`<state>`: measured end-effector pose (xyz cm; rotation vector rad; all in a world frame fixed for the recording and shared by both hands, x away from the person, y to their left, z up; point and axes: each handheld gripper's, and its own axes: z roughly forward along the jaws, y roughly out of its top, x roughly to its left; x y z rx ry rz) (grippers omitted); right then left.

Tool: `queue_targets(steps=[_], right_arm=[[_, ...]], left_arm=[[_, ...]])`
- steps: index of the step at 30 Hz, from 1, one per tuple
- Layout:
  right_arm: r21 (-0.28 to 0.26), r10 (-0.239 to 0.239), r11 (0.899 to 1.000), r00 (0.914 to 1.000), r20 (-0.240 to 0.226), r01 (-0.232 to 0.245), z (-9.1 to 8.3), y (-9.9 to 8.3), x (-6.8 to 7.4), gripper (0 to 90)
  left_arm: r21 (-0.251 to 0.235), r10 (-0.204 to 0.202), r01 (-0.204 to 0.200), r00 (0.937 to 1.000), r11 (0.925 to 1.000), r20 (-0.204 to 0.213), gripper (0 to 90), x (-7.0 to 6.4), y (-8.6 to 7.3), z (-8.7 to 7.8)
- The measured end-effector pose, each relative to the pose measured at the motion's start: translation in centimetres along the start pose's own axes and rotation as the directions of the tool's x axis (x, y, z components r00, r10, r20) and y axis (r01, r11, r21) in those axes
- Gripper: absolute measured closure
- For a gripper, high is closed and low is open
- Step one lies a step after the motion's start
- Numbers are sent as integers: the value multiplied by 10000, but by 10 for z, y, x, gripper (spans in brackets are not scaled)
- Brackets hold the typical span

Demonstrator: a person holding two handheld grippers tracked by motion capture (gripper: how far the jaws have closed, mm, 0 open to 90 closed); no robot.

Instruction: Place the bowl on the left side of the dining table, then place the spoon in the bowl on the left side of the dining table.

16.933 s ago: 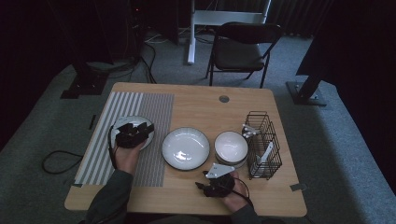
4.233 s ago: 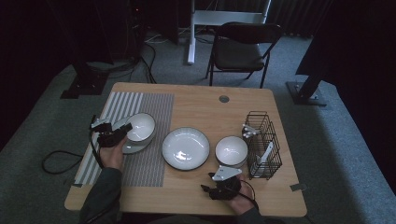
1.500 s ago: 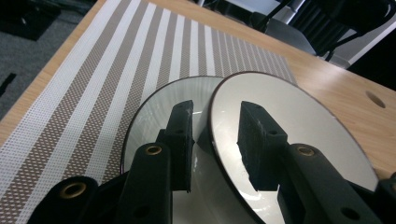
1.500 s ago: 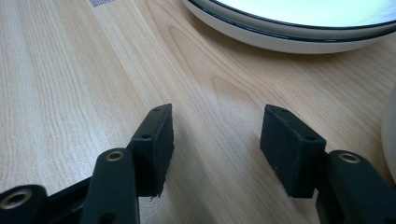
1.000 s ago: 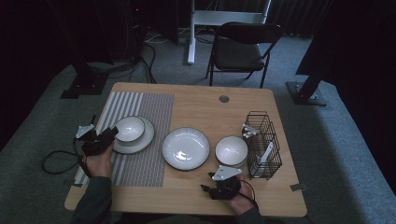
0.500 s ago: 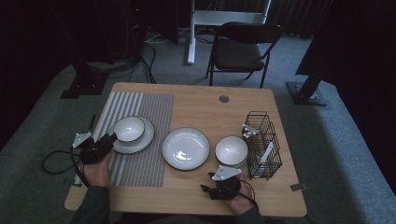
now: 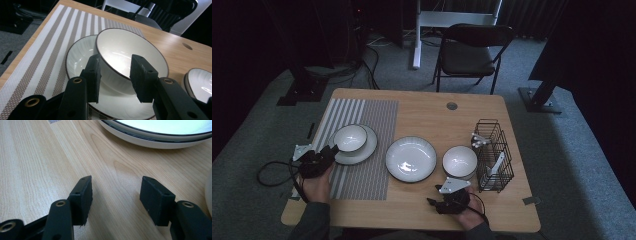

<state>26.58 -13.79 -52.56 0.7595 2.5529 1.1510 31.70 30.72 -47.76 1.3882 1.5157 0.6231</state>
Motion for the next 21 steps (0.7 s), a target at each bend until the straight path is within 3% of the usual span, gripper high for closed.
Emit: queue_targets(steps=[12, 16, 21], right_arm=[[1, 9, 10000, 10000, -20, -9, 0, 0, 0, 426], [2, 13, 10000, 10000, 0, -13, 0, 0, 0, 429], [-5, 105, 9999, 9998, 172, -105, -1, 0, 1, 480]], left_arm=[[19, 860, -864, 9941, 9963, 664, 613, -23, -8, -9], [53, 961, -969, 9919, 9953, 826, 611, -27, -12, -9], [67, 1333, -1344, 9871, 9909, 891, 609, -32, -20, -10]])
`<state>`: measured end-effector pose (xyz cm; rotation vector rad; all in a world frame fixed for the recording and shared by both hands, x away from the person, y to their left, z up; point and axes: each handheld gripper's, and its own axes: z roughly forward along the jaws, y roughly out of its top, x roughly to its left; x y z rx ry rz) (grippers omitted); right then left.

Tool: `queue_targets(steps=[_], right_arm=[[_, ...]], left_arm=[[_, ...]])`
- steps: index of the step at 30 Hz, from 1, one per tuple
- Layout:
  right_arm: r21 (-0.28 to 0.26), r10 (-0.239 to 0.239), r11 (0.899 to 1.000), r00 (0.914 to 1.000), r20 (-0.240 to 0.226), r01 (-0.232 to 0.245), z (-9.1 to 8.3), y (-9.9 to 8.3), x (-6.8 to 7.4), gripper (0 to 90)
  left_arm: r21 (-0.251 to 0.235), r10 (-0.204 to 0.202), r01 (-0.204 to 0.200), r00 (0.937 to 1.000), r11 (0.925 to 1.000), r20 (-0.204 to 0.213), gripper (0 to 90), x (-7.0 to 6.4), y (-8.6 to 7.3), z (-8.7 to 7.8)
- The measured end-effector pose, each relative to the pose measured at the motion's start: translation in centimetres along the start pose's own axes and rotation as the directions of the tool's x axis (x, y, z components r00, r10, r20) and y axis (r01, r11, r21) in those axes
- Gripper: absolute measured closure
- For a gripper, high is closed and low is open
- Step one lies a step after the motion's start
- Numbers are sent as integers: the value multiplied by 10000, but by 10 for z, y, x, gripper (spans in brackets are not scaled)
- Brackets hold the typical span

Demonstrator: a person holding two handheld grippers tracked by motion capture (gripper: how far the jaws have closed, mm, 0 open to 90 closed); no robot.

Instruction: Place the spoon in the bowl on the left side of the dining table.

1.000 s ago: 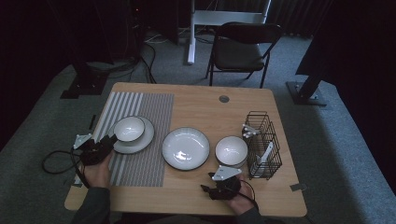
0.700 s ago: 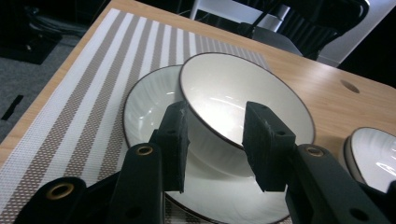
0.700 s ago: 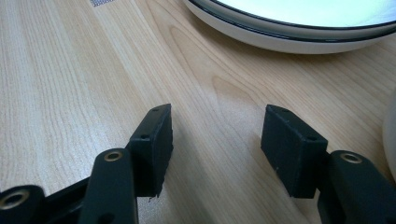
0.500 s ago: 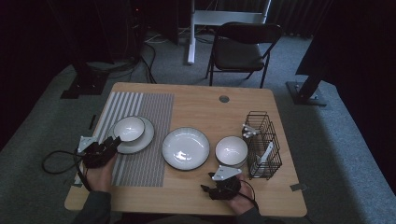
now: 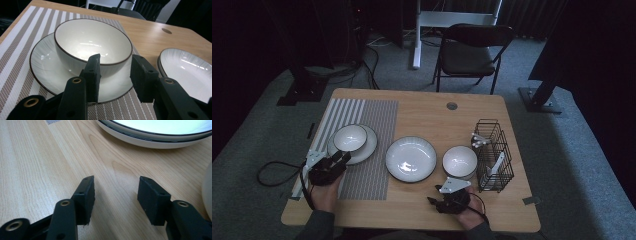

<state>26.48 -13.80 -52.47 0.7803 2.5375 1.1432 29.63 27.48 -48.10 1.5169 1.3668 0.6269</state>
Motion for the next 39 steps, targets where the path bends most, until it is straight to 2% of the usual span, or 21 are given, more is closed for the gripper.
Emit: queue_targets(steps=[7, 13, 21, 31, 39], right_arm=[[-436, -499, 9977, 9983, 310, 512, -16, 12, 9, 532], [-723, -759, 9942, 9955, 560, 798, -33, 24, 19, 549], [-1056, -1116, 9867, 9875, 1112, 1234, -56, 40, 25, 564], [-1445, -1312, 9767, 9745, 1820, 1584, -86, 57, 15, 574], [-1654, -1285, 9719, 9663, 2232, 1674, -106, 64, 0, 573]], left_arm=[[178, 305, -305, 9995, 9994, 24, 604, -3, -10, 1], [245, 577, -582, 9981, 9980, 220, 600, -5, -16, 3], [363, 654, -665, 9974, 9971, 299, 600, -6, -20, 6], [573, 832, -849, 9960, 9947, 322, 597, -9, -27, 11], [634, 909, -928, 9953, 9937, 324, 594, -10, -29, 13]])
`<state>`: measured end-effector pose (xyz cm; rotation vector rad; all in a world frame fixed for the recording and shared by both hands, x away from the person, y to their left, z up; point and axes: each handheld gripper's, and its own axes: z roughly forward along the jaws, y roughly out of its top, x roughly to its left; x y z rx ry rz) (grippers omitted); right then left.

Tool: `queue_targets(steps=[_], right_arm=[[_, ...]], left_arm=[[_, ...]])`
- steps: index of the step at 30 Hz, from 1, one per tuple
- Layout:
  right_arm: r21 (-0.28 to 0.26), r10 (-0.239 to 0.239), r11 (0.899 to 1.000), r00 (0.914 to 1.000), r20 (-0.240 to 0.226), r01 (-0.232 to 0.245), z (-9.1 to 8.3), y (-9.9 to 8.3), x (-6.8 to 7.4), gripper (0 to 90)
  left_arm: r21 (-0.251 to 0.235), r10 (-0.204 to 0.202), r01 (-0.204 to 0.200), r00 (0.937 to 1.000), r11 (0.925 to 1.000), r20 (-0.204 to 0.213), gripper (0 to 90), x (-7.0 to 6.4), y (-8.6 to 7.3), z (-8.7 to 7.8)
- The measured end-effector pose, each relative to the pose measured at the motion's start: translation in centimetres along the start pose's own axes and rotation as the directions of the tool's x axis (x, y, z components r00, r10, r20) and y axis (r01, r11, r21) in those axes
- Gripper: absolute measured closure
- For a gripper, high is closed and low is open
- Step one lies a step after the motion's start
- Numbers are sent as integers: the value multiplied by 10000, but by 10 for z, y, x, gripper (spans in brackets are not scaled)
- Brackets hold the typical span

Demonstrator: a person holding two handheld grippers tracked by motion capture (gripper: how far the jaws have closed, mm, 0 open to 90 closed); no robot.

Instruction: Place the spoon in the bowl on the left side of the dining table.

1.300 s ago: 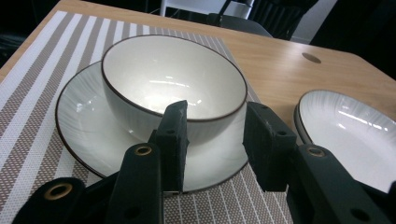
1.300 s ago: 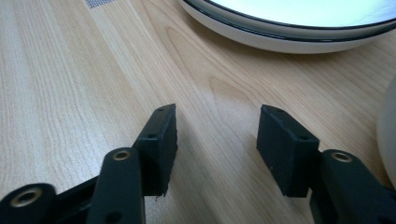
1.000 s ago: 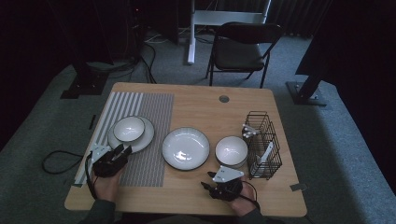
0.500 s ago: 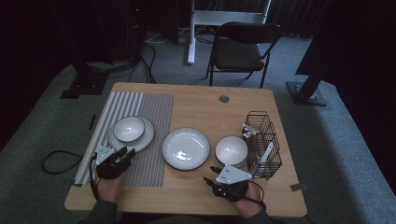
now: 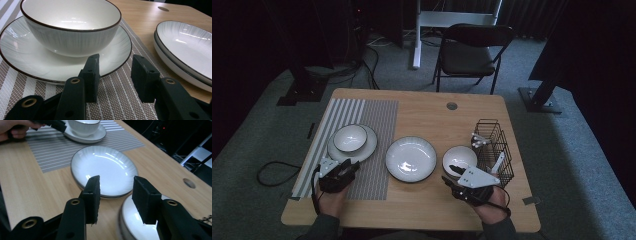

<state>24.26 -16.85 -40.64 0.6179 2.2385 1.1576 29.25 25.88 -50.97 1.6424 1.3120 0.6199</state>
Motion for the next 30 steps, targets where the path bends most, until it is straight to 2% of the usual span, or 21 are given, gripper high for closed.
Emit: queue_targets(steps=[5, 11, 15, 19, 23, 30], right_arm=[[-239, 173, 9996, 9998, 68, -171, -9, 3, -15, 568], [-197, 316, 9993, 9994, 150, -313, -14, 6, -26, 567], [-157, 170, 9997, 9994, 289, -166, -17, 8, -30, 563], [55, -199, 9998, 9985, 510, 196, -19, 11, -32, 558], [137, -237, 9996, 9976, 645, 229, -23, 9, -33, 558], [-24, 143, 9999, 9951, 980, -141, -32, -4, -40, 558]], left_arm=[[20, 28, -28, 10000, 10000, -11, 592, -1, -1, 1], [-13, 207, -206, 9998, 9998, 45, 592, -4, 0, 1], [1, 214, -214, 9997, 9998, 90, 590, -5, 0, 2], [12, 250, -250, 9996, 9997, 123, 590, -6, 1, 3], [37, 252, -253, 9996, 9997, 152, 589, -6, 1, 4], [90, 191, -193, 9997, 9998, 168, 589, -5, 0, 5]])
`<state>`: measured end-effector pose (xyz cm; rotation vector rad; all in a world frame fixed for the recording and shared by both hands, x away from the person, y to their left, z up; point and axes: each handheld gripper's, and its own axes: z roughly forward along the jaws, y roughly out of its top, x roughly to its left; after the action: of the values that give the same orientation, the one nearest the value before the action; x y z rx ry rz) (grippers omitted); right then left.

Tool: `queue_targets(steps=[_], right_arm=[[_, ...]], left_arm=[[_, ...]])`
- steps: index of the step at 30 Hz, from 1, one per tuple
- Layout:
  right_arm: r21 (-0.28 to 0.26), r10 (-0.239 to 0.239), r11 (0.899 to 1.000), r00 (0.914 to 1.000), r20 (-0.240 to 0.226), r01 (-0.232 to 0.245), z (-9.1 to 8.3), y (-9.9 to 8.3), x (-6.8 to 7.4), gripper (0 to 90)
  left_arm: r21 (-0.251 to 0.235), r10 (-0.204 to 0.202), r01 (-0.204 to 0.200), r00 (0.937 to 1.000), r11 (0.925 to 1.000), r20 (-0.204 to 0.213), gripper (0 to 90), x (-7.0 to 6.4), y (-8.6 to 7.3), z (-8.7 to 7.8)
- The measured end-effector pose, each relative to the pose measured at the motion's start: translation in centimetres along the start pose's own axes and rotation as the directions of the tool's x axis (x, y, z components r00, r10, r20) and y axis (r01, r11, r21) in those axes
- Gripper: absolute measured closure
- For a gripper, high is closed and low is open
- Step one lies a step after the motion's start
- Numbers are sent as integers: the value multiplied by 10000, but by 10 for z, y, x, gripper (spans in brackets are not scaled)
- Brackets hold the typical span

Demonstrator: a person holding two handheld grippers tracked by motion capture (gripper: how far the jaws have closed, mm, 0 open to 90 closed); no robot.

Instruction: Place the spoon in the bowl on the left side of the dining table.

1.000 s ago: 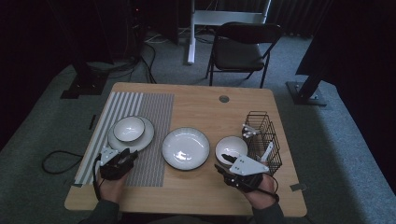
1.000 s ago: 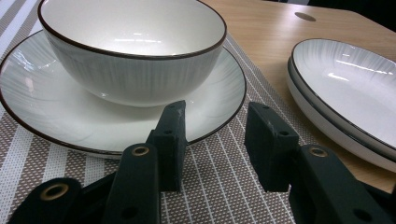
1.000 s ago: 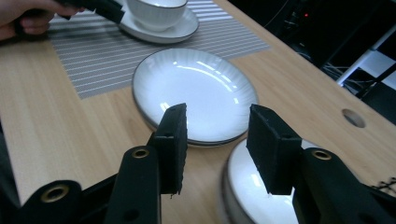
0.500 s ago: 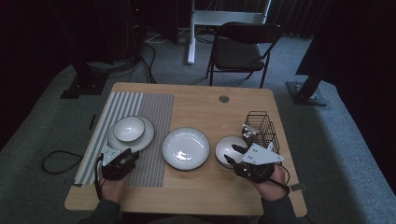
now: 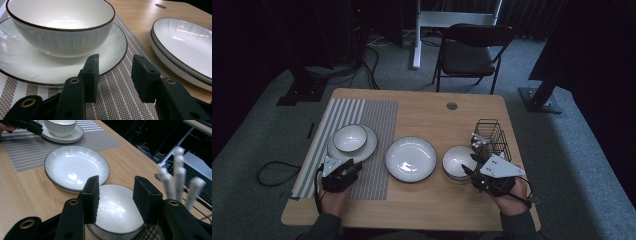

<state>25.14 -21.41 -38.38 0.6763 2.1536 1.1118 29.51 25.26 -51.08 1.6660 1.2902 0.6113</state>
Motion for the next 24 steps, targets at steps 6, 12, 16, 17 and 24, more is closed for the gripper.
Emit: queue_targets(steps=[6, 12, 16, 17, 24], right_arm=[[-206, 281, 9994, 9991, 318, -275, -10, -12, -8, 559], [26, 623, 9980, 9965, 549, -626, -15, -27, -14, 575], [105, 902, 9958, 9937, 658, -911, -19, -37, -19, 598], [122, 961, 9952, 9930, 688, -972, -20, -39, -20, 604], [238, 1206, 9922, 9905, 664, -1224, -18, -45, -26, 625]], left_arm=[[45, 31, -31, 10000, 10000, -1, 589, 0, 0, 0], [67, 24, -24, 10000, 10000, 9, 588, 0, 0, 1], [69, -14, 14, 10000, 10000, 9, 583, 0, -1, 2], [73, -10, 10, 10000, 10000, 4, 583, 0, -1, 2], [70, 14, -14, 10000, 10000, -7, 582, -1, -1, 2]])
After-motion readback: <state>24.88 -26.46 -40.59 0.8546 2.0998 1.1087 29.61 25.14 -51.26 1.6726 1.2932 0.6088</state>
